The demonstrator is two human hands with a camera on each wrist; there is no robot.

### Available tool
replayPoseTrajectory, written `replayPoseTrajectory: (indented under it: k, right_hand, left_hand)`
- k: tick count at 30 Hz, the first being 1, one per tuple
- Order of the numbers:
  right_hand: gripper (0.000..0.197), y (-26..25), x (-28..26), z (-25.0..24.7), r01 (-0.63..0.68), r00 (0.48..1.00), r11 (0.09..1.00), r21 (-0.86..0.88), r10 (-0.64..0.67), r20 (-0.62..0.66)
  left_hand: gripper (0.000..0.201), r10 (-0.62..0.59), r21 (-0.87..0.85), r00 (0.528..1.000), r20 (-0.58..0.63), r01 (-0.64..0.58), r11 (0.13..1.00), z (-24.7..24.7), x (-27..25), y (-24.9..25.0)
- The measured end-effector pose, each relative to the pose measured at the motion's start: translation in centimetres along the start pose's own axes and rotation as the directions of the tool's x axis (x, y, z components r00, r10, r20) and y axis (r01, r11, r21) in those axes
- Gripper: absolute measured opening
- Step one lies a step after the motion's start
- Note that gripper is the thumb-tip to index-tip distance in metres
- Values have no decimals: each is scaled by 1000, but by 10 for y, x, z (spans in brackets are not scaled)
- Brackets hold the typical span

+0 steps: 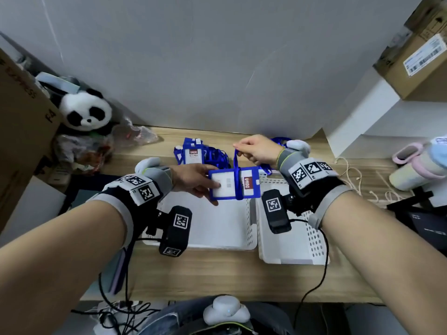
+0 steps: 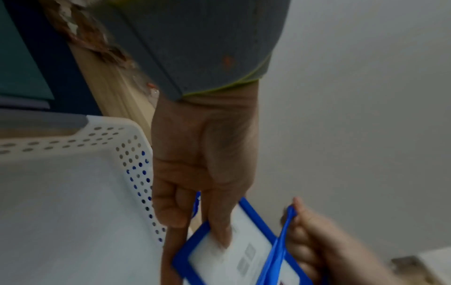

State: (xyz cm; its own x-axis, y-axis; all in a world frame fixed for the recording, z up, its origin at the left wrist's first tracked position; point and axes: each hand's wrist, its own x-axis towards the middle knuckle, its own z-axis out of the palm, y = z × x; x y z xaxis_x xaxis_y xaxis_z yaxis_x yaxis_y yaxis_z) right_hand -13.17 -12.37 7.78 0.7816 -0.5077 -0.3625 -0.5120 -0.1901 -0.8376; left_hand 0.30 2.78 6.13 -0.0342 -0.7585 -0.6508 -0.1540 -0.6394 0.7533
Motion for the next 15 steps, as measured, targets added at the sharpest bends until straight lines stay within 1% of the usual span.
replayPoseTrajectory:
  k: [1, 2, 3, 4, 5, 8, 9, 10, 12, 13, 14, 15]
  right_hand:
    - [34, 7, 1, -2, -20, 1000, 999, 42, 21, -21]
    - [32, 14, -1, -3, -56, 997, 991, 118, 61, -38]
    - [33, 21, -1, -1, -88, 994, 980, 176, 98, -49]
    - [36, 27, -2, 3, -110, 990, 976, 187, 124, -61]
    - [37, 32, -3, 9, -130, 988, 980, 152, 140, -60]
    - [31, 32, -6, 28, -183, 983, 981, 59, 181, 32]
    - [31, 30, -6, 33, -182, 983, 983, 27, 181, 39]
    - [32, 30, -8, 34, -180, 983, 984, 1, 180, 32]
    - [32, 26, -9, 36, -184, 982, 983, -21, 185, 37]
    - [32, 27, -9, 36, -189, 981, 981, -31, 191, 43]
    - [31, 27, -10, 35, -194, 980, 980, -52, 197, 43]
    - [29, 27, -10, 35, -197, 979, 978, -72, 201, 41]
  left_hand:
    - [21, 26, -53, 999, 36, -25, 998, -2, -3, 3]
    - [20, 61, -125, 997, 44, -55, 991, -4, -3, 6]
    - [20, 92, -208, 996, 18, -86, 974, -7, -2, 6]
    - [20, 114, -274, 993, -35, -119, 954, -9, 0, 6]
    - [21, 117, -329, 987, -106, -146, 933, -9, 3, 5]
    - [27, 51, -464, 949, -311, -198, 864, -11, 14, -3]
    - [29, 35, -462, 936, -350, -206, 863, -12, 17, -5]
    - [29, 27, -412, 926, -378, -194, 891, -12, 21, -6]
    - [23, 24, -228, 910, -415, -129, 965, -12, 24, -7]
    - [22, 28, -151, 909, -415, -100, 984, -11, 23, -6]
    - [25, 34, -102, 917, -397, -81, 991, -9, 22, -4]
    - [33, 51, -68, 929, -367, -82, 994, -8, 21, -2]
